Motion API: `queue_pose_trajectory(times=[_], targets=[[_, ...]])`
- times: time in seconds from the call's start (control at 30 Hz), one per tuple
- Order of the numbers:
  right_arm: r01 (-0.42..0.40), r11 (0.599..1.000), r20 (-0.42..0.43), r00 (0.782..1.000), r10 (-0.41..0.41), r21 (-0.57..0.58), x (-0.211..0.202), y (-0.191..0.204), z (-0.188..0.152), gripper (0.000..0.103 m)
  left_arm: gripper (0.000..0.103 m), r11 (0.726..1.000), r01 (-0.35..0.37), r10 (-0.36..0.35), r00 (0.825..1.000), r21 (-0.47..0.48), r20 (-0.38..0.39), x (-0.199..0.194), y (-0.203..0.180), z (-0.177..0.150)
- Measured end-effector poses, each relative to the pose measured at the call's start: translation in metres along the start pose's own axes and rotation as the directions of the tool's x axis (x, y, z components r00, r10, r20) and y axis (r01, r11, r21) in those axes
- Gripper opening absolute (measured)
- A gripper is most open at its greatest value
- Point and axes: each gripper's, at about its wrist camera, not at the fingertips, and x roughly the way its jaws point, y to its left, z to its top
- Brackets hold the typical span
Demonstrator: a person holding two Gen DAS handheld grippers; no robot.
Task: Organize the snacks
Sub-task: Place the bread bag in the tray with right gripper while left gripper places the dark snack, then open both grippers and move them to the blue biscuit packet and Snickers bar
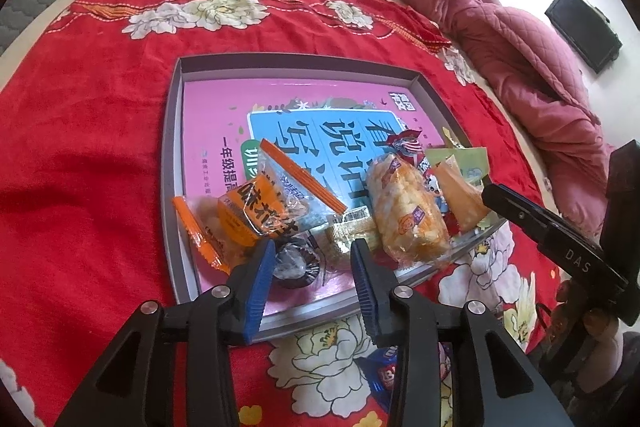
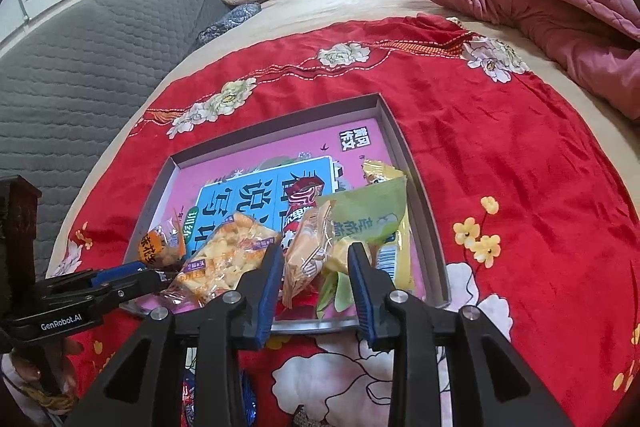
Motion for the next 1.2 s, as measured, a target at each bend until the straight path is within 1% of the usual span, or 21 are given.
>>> queue_pose_trajectory(times=[0.2,0.33,0.4,0.43,0.6,0.67,0.7,0.73,0.77,0.83,0.9,1.0,1.2], targets=[[0.0,1.0,0.009,1.0,0.0,0.003,-0.008,-0.003,0.001,0.034,0.042,1.0,-0.002,0.002,1.0,0.004,0.002,-0.007,-0.003,0.002],[-0.004,1.0,0.019,1.0,0.004,-0.015,-0.018,-0.002,-0.001,0.038,0.043,1.0,0.013,-0.013,1.0,0.011,0.015,-0.019,-0.006,0.002],[-0.009,1.0,0.024,1.0,0.01,-0.027,-0.024,-0.002,-0.003,0.04,0.05,0.999,0.022,-0.023,0.999,0.024,0.022,-0.026,-0.01,0.002],[-0.012,0.999,0.025,1.0,0.013,-0.034,-0.026,-0.001,-0.005,0.041,0.056,0.999,0.025,-0.026,0.999,0.029,0.026,-0.029,-0.012,0.002],[-0.017,0.998,0.026,0.999,0.018,-0.062,-0.037,0.0,-0.011,0.041,0.057,0.994,0.049,-0.054,0.998,0.095,0.044,-0.044,-0.027,-0.001],[-0.025,0.997,0.027,0.999,0.027,-0.076,-0.042,0.001,-0.013,0.041,0.059,0.99,0.057,-0.062,0.997,0.126,0.042,-0.047,-0.032,-0.003],[-0.029,0.996,0.027,0.999,0.032,-0.083,-0.043,0.002,-0.014,0.042,0.061,0.987,0.06,-0.066,0.997,0.149,0.036,-0.048,-0.036,-0.004],[-0.033,0.995,0.025,0.999,0.036,-0.09,-0.045,0.002,-0.016,0.042,0.065,0.982,0.066,-0.072,0.997,0.179,0.027,-0.049,-0.041,-0.007],[-0.036,0.995,0.023,0.999,0.038,-0.097,-0.046,0.003,-0.017,0.045,0.068,0.976,0.069,-0.074,0.997,0.209,0.016,-0.049,-0.045,-0.009],[-0.035,0.994,0.02,0.999,0.037,-0.105,-0.049,0.003,-0.02,0.048,0.068,0.958,0.058,-0.064,0.998,0.282,0.011,-0.05,-0.055,-0.016],[-0.04,0.993,0.014,0.999,0.042,-0.11,-0.05,0.003,-0.024,0.048,0.068,0.94,0.075,-0.081,0.997,0.333,0.003,-0.051,-0.063,-0.022],[-0.047,0.992,-0.006,0.999,0.047,-0.119,-0.052,0.002,-0.029,0.048,0.068,0.915,0.143,-0.137,0.99,0.376,-0.042,-0.049,-0.07,-0.032],[-0.052,0.99,-0.035,0.998,0.048,-0.13,-0.054,-0.001,-0.04,0.05,0.07,0.882,0.205,-0.176,0.979,0.425,-0.108,-0.036,-0.072,-0.048]])
